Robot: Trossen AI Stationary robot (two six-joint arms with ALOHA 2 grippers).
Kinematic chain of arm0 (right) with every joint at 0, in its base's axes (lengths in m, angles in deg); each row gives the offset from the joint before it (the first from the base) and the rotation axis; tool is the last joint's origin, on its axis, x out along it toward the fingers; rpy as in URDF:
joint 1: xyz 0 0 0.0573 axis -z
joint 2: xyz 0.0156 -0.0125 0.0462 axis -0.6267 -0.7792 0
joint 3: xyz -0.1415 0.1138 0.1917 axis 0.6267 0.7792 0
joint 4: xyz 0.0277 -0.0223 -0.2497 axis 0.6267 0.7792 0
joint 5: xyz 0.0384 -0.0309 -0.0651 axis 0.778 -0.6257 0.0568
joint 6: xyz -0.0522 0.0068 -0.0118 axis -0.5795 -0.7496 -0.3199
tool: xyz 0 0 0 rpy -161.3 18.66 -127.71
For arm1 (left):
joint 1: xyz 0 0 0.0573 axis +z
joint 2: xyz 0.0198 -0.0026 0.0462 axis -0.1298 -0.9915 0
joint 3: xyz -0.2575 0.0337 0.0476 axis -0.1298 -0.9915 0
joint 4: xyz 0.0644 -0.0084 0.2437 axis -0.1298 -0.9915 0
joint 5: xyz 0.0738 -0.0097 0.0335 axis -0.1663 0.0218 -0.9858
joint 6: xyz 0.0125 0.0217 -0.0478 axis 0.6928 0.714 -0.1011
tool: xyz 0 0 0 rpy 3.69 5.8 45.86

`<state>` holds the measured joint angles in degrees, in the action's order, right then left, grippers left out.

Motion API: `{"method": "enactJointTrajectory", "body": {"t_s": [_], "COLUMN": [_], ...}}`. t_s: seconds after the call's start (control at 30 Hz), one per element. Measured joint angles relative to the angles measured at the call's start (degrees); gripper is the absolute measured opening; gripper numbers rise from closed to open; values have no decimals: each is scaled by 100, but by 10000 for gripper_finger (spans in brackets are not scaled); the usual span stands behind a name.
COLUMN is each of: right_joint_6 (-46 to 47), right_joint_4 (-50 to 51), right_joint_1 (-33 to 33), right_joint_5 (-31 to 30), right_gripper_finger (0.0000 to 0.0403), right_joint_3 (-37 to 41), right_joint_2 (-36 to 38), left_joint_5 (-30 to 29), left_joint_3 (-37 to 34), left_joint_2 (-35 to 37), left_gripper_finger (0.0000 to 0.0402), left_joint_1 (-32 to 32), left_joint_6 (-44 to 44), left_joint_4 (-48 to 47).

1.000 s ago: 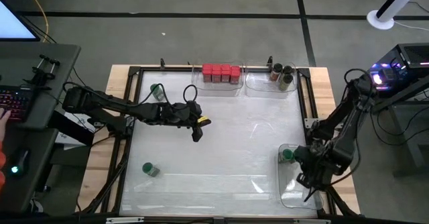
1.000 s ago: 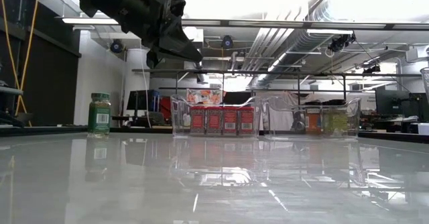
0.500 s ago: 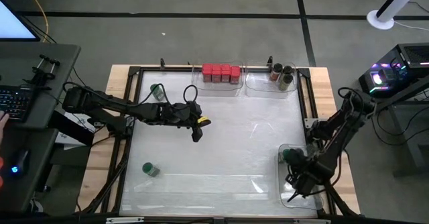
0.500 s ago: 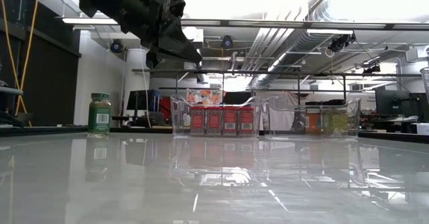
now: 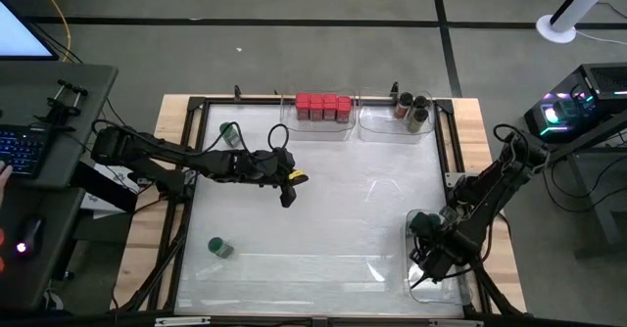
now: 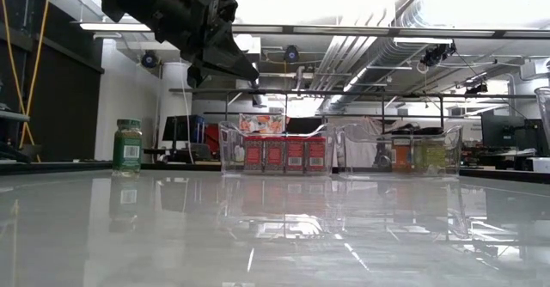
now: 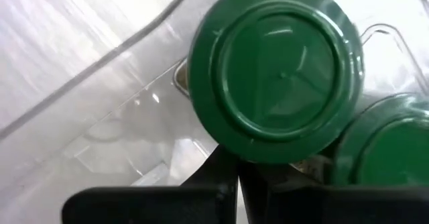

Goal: Sort spices by type
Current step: Adjust the green seasoning bottles inside the bottom transparent bin, then put the green seasoning bottle into the bottom transparent bin

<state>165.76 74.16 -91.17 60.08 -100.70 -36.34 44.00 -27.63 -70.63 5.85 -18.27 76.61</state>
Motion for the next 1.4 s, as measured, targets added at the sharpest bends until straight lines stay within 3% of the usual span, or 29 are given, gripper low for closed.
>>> {"method": "enactJointTrajectory", "body": {"t_s": [0.33, 0.67, 1.07, 1.2, 1.4], "right_joint_6": [-261, -549, -1426, -1699, -2121], "right_joint_4": [-907, -307, -265, 205, 819], "right_joint_1": [-92, 488, 568, 529, 937], "right_joint_5": [-261, -677, -331, -408, -1713], "right_gripper_finger": [0, 0, 0, 0, 0], "right_joint_3": [-319, -296, -701, -1197, -1989], "right_joint_2": [-6, -74, 45, 136, 218], "left_joint_5": [-12, -39, -8, 700, 1479], "left_joint_3": [0, 0, 0, 0, 3], "left_joint_2": [0, -2, 23, 337, 1382], "left_gripper_finger": [0, 0, 0, 0, 3], "left_joint_1": [0, 2, 2, 63, 157], "left_joint_6": [30, 398, 380, 337, -18], "left_joint_4": [-50, -28, -52, -224, -970]}}
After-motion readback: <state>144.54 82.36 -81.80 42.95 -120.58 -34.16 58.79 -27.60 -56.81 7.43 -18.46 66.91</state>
